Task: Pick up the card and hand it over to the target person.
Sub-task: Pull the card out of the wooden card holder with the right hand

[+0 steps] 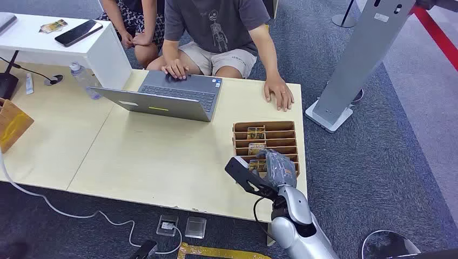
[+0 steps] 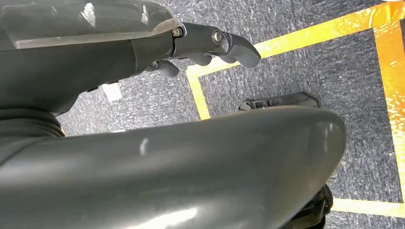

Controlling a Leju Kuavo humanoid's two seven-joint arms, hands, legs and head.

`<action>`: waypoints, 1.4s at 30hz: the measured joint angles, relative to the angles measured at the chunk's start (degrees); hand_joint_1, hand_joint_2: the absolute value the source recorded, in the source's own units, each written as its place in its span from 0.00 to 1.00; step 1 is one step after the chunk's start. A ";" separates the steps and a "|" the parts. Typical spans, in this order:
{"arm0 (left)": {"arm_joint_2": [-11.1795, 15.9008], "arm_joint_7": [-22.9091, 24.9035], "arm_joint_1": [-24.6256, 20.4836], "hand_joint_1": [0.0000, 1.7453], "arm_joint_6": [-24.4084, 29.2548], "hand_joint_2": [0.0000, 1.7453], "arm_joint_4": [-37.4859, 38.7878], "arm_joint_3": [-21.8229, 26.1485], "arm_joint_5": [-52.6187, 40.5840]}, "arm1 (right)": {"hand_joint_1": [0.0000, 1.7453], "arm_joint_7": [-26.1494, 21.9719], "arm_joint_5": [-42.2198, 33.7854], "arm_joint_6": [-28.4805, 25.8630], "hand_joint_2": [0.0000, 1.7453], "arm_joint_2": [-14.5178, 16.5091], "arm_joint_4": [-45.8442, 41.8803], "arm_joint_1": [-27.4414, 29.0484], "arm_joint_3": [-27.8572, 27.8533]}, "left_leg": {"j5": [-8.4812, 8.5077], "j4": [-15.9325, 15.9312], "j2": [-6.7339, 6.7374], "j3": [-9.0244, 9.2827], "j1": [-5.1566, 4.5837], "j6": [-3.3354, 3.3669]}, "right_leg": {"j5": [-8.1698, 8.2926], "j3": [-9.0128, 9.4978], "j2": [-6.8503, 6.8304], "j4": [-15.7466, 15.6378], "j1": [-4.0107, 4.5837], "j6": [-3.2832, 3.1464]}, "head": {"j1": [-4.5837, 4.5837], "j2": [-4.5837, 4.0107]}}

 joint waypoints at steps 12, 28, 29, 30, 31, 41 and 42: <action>-0.04 0.14 -0.27 0.00 -0.23 0.00 -0.01 -0.21 -0.22 | 0.43 0.22 -0.26 0.15 1.00 -0.13 0.18 0.06 -0.39 | 0.02 -0.02 -0.02 0.00 0.00 0.01 | 0.01 0.01 -0.02 -0.02 0.00 0.00 | 0.00 0.00; -0.05 0.00 -0.16 0.00 -0.40 0.00 -0.06 0.01 -0.04 | 0.42 0.25 -0.08 0.67 1.00 0.53 0.73 0.08 -0.68 | 0.03 -0.04 0.01 0.01 0.00 0.01 | 0.03 0.01 0.01 -0.04 0.00 -0.01 | 0.00 0.00; -0.05 -0.01 -0.14 0.00 -0.40 0.00 -0.06 0.04 -0.02 | 0.42 0.25 -0.09 0.78 1.00 0.53 0.72 0.06 -0.66 | 0.03 -0.04 0.02 0.01 0.00 0.00 | 0.03 0.00 0.01 -0.04 0.00 -0.01 | 0.00 0.00; -0.06 -0.03 -0.11 0.00 -0.40 0.00 -0.06 0.06 0.00 | 0.42 0.23 -0.08 0.89 1.00 0.54 0.70 0.04 -0.65 | 0.03 -0.04 0.02 0.01 0.00 0.00 | 0.03 0.00 0.01 -0.04 0.00 -0.01 | 0.00 0.00; -0.07 -0.04 -0.08 0.00 -0.40 0.00 -0.07 0.09 0.02 | 0.42 0.19 -0.08 1.03 1.00 0.54 0.68 0.03 -0.64 | 0.03 -0.04 0.02 0.01 0.00 0.00 | 0.03 0.00 0.01 -0.04 0.00 -0.01 | 0.00 0.00; -0.12 -0.09 0.00 0.00 -0.41 0.00 -0.07 0.13 0.04 | 0.42 0.07 0.02 1.25 1.00 0.53 0.64 0.04 -0.59 | 0.10 -0.19 0.05 0.09 0.00 0.01 | 0.11 0.07 0.04 -0.18 0.01 -0.03 | 0.00 0.00; -0.12 -0.09 0.00 0.00 -0.41 0.00 -0.07 0.13 0.04 | 0.42 0.07 0.02 1.25 1.00 0.53 0.64 0.04 -0.59 | 0.06 -0.11 0.05 0.05 0.00 0.01 | 0.07 0.04 0.04 -0.11 0.01 -0.02 | 0.00 0.00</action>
